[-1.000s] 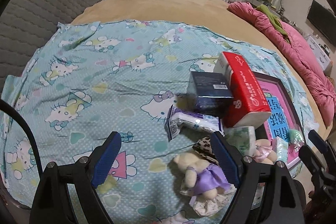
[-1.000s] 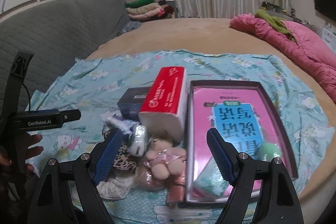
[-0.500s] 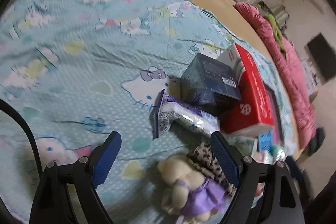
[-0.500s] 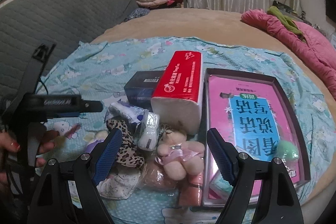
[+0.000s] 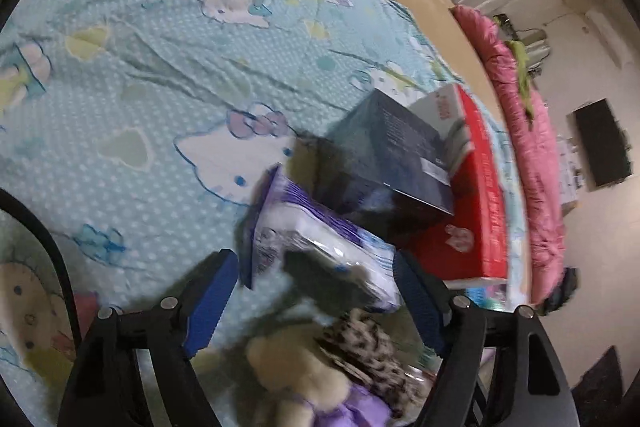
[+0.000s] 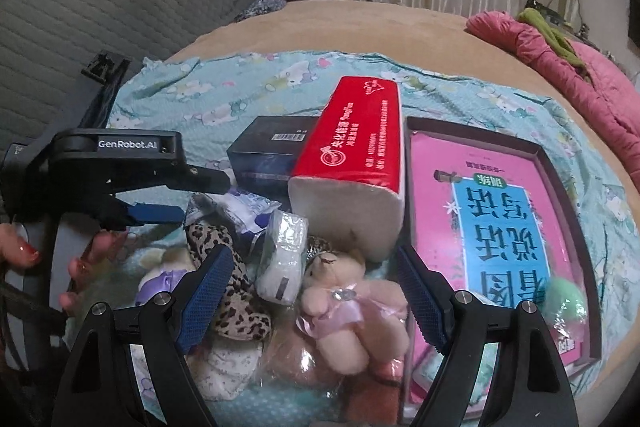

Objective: Organize soft objects
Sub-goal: 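Grasp white-purple snack packet with left tool while right tool grasps white plastic packet, then lift snack packet with left tool while right tool lifts white packet toward tray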

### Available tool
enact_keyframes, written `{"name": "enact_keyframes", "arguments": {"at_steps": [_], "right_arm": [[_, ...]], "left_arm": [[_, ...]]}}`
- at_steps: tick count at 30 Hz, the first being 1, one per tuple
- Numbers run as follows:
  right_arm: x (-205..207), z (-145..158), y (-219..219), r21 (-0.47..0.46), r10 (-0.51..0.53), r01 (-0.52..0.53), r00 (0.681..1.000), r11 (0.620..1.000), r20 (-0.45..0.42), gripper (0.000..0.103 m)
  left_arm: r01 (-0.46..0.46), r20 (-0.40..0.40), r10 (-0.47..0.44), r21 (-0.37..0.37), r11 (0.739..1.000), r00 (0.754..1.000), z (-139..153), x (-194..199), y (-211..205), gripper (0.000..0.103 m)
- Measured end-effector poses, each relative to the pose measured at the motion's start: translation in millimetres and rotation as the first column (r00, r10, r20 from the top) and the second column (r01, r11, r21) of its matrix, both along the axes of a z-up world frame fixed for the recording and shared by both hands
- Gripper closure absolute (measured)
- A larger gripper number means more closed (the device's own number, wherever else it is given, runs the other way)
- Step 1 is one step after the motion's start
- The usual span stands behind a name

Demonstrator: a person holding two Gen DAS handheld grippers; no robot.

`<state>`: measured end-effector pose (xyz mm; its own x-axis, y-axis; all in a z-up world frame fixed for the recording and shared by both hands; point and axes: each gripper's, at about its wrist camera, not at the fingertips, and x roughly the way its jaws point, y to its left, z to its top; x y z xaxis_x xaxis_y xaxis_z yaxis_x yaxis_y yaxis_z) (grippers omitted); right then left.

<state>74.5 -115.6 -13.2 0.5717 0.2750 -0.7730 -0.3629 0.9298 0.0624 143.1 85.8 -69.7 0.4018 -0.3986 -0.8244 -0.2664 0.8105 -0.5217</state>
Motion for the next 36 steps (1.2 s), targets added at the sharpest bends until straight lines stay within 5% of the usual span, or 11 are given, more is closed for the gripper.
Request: {"name": "enact_keyframes", "arguments": {"at_steps": [5, 10, 14, 22, 29, 36], "right_arm": [[10, -12, 8, 0.016, 0.004, -0.004, 0.999, 1.000, -0.032, 0.021], [18, -22, 13, 0.037, 0.018, -0.016, 0.998, 0.999, -0.061, 0.046], [20, -30, 18, 0.043, 0.032, -0.029, 0.996, 0.999, -0.083, 0.052], [23, -33, 19, 0.082, 0.037, -0.029, 0.994, 0.996, -0.098, 0.056], [23, -34, 18, 0.098, 0.047, -0.036, 0.993, 0.995, -0.112, 0.075], [18, -24, 12, 0.138, 0.065, -0.053, 0.995, 0.989, -0.081, 0.080]], "left_arm": [[0.015, 0.004, -0.015, -0.013, 1.000, 1.000, -3, 6, 4, 0.024], [0.022, 0.013, -0.022, -0.045, 0.999, 1.000, -10, 12, 7, 0.024], [0.036, 0.021, -0.034, -0.061, 0.998, 0.999, -16, 17, 4, 0.024], [0.064, 0.026, -0.062, -0.063, 0.996, 0.998, -23, 22, -4, 0.038], [0.059, 0.047, -0.056, -0.066, 0.996, 0.997, -25, 18, 2, 0.057], [0.056, 0.115, -0.048, -0.075, 0.996, 0.992, -9, 4, 4, 0.066]]}}
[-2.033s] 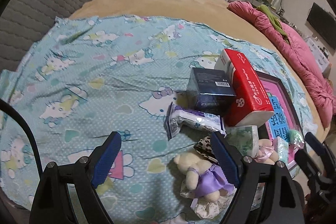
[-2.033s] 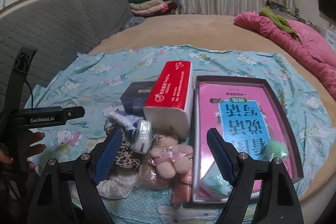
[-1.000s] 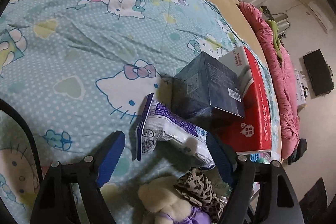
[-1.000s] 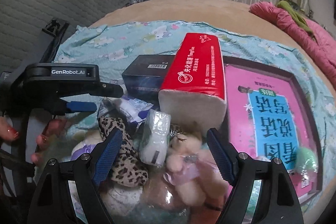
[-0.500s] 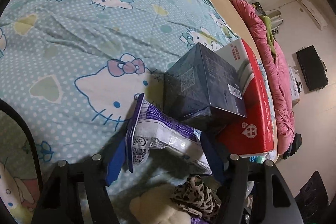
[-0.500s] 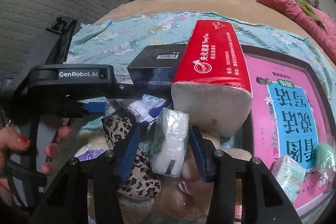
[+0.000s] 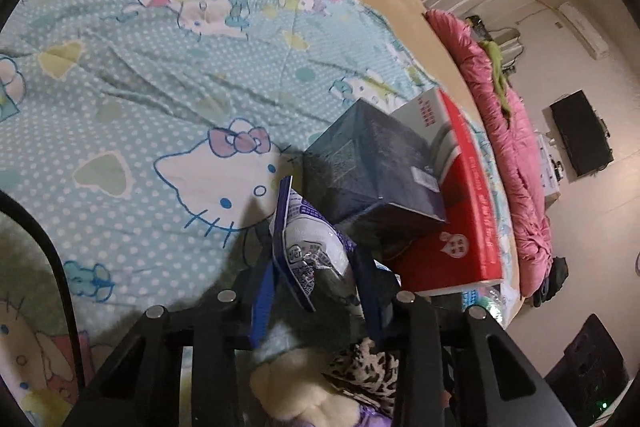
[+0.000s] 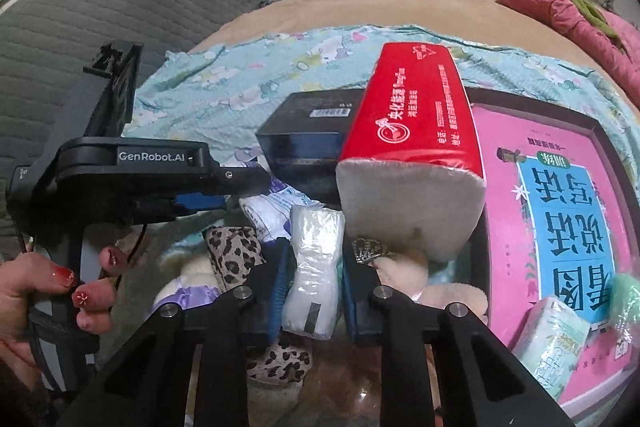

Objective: Organize soft objects
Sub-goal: 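Lift snack packet with left tool while right tool lifts white packet toward tray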

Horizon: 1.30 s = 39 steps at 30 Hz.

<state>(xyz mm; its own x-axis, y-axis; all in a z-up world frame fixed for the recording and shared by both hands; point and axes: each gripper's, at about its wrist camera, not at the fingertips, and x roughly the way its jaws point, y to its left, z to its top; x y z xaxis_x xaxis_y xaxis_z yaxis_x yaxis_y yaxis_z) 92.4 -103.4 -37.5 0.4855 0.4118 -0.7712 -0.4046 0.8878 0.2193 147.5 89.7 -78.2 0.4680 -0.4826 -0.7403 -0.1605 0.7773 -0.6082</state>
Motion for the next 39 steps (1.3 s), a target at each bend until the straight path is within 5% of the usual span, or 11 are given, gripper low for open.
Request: {"name": "enact_keyframes", "arguments": {"at_steps": [15, 39], "right_arm": [[-23, 44, -21, 0.067, -0.012, 0.003, 0.992, 0.998, 0.128, 0.081], [-46, 105, -101, 0.208, -0.182, 0.132, 0.953, 0.969, 0.242, 0.082]], "left_arm": [[-0.049, 0.197, 0.020, 0.140, 0.989, 0.980, 79, -37, -5, 0.067], [0.059, 0.277, -0.161, 0.345, 0.937, 0.947, 150, -65, -99, 0.067]]}}
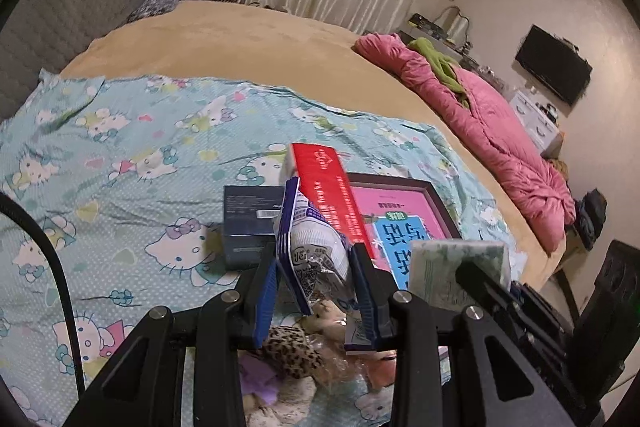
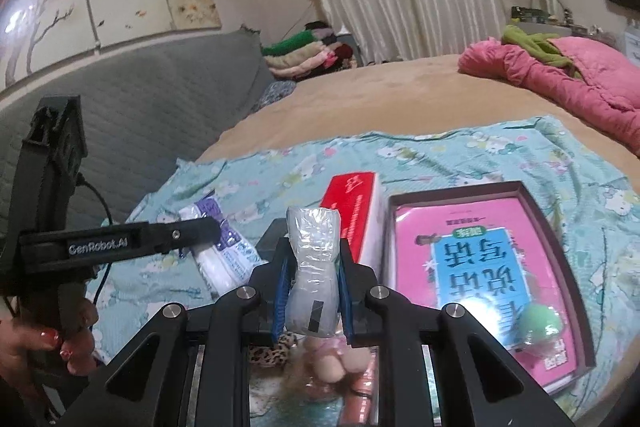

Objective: Organize soft objects
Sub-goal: 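Lift snack packet with left tool while right tool lifts white packet toward tray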

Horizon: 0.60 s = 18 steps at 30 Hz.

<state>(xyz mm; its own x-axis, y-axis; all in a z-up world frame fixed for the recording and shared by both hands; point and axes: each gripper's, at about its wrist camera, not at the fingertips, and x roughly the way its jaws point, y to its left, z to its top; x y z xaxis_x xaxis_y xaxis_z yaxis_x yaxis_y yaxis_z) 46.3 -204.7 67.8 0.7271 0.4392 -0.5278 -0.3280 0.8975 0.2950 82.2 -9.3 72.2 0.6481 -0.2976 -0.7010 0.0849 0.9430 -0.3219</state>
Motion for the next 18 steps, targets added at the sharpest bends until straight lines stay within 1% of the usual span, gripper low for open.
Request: {"name": "enact_keyframes", "arguments": {"at_steps": [8, 18], "right_arm": [[-2, 6, -33, 0.029, -0.073, 0.072, 0.997, 0.997, 0.019, 0.082], [-6, 11, -74, 0.076, -0.161, 0.158, 0.986, 0.985, 0.032, 0.082]], "left_arm": [[0.057, 0.011, -0.058, 0.046, 0.997, 0.998, 11, -3, -38, 0.067], [0.122, 0.030, -0.125, 0.081, 0.989, 0.992, 21, -1, -79, 0.067]]}}
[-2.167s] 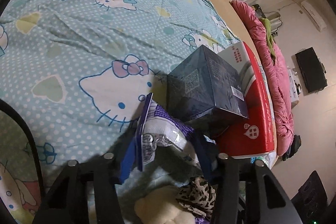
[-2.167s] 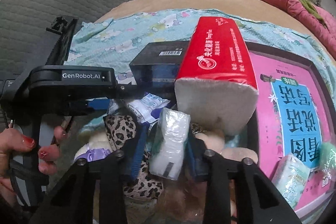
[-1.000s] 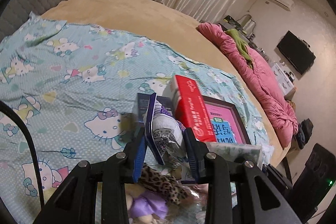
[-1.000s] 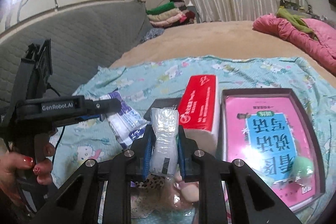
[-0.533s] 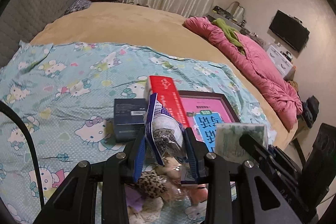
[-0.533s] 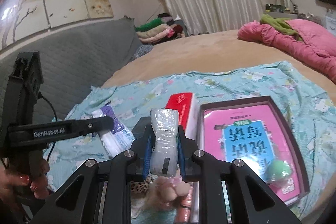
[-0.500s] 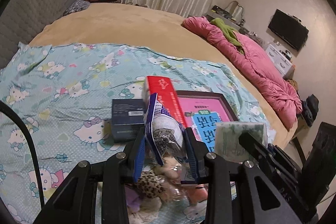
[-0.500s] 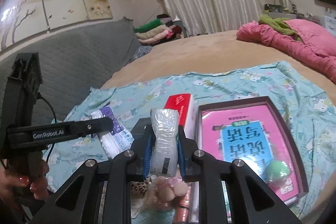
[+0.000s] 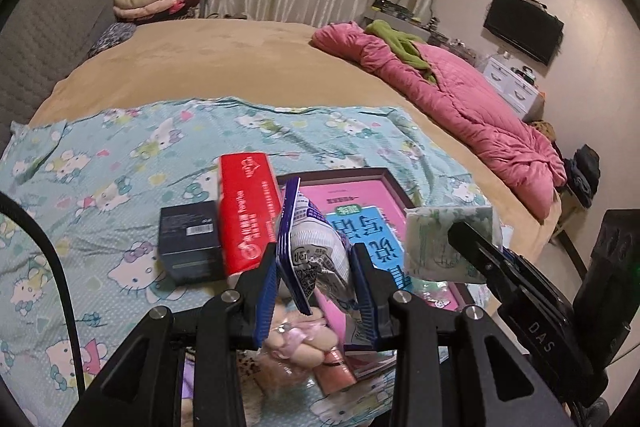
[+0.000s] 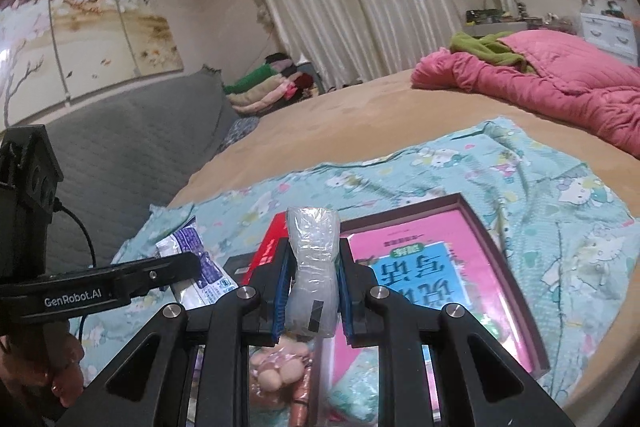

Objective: Organize soft objects
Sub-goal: 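Lift snack packet with left tool while right tool lifts white packet toward tray, then lower snack packet over pink tray with left tool while right tool lowers white packet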

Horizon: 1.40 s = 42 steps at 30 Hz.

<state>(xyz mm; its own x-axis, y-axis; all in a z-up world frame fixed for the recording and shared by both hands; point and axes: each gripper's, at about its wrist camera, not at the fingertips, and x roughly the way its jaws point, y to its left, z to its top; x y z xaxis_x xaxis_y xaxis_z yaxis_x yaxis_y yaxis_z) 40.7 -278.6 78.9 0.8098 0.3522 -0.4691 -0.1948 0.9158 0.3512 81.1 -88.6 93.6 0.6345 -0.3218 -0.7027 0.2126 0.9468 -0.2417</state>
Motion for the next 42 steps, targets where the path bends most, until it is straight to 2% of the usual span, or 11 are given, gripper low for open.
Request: {"name": "enact_keyframes", "arguments": {"at_steps": [8, 16, 22, 35, 42], "right_arm": [[-2, 0, -18, 0.022, -0.044, 0.044, 0.999, 0.999, 0.003, 0.082], [-1, -5, -33, 0.040, -0.076, 0.076, 0.997, 0.996, -0.010, 0.082], [1, -9, -48, 0.056, -0.100, 0.101, 0.995, 0.993, -0.024, 0.082], [15, -44, -72, 0.115, -0.125, 0.144, 0.980, 0.983, -0.158, 0.082], [20, -58, -74, 0.124, -0.116, 0.143, 0.972, 0.982, -0.207, 0.082]], "left_arm": [[0.036, 0.004, -0.037, 0.034, 0.999, 0.999, 0, 7, -28, 0.067], [0.069, -0.020, -0.068, 0.094, 0.993, 0.997, -17, 15, -55, 0.067], [0.091, -0.045, -0.087, 0.111, 0.990, 0.995, -30, 21, -68, 0.067], [0.092, -0.096, -0.079, 0.144, 0.985, 0.992, -66, 37, -80, 0.067], [0.061, -0.108, -0.049, 0.105, 0.993, 0.993, -76, 52, -80, 0.067]]}}
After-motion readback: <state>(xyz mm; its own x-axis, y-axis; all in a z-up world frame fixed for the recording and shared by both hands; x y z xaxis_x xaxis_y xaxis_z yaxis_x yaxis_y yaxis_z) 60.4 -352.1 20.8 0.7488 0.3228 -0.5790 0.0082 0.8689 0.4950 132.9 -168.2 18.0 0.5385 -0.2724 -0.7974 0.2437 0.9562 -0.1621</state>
